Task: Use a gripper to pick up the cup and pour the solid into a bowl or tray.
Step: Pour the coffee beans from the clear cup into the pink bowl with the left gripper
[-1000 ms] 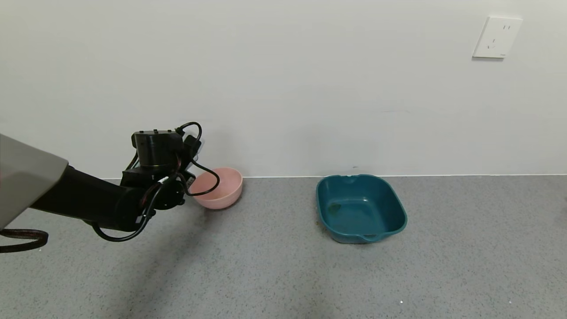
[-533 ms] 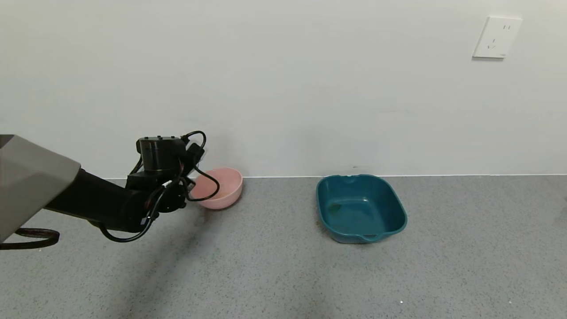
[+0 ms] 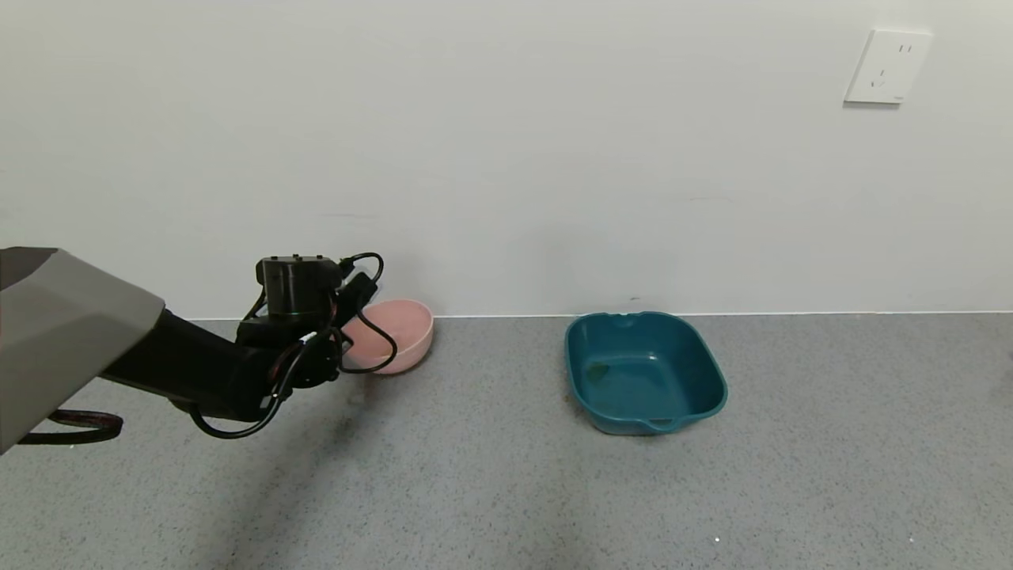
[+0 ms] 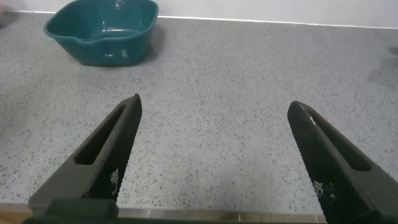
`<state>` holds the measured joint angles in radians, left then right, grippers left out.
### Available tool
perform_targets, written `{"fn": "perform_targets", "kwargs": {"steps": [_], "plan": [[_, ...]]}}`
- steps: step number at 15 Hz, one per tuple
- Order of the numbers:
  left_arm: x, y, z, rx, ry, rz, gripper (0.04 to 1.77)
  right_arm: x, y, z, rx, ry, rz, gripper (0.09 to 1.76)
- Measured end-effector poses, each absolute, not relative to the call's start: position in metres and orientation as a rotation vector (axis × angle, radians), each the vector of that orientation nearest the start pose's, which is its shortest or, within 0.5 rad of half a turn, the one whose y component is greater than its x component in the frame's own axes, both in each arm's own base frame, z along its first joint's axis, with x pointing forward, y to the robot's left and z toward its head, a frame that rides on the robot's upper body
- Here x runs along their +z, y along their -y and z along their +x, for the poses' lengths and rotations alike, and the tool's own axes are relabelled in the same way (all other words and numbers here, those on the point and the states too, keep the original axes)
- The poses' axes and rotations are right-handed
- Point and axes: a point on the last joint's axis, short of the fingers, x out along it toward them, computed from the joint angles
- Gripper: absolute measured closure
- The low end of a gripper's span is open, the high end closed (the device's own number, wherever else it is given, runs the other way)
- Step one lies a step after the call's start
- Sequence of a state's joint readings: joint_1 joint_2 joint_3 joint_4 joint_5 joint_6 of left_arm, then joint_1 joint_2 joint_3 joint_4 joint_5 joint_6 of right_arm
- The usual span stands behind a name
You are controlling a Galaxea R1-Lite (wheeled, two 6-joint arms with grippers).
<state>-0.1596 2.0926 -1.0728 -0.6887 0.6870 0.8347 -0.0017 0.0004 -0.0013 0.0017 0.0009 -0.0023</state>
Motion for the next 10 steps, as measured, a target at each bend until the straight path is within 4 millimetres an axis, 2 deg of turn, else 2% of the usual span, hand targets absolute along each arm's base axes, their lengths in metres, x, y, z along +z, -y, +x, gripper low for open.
{"fn": "perform_targets", "kwargs": {"steps": [10], "plan": [[0.1154,0.0492,0.3959,0.333,-0.549,1.084,0.50,0.0757,-0.0001,-0.0229,0.000,-0.001,-0.003,0.14]]}}
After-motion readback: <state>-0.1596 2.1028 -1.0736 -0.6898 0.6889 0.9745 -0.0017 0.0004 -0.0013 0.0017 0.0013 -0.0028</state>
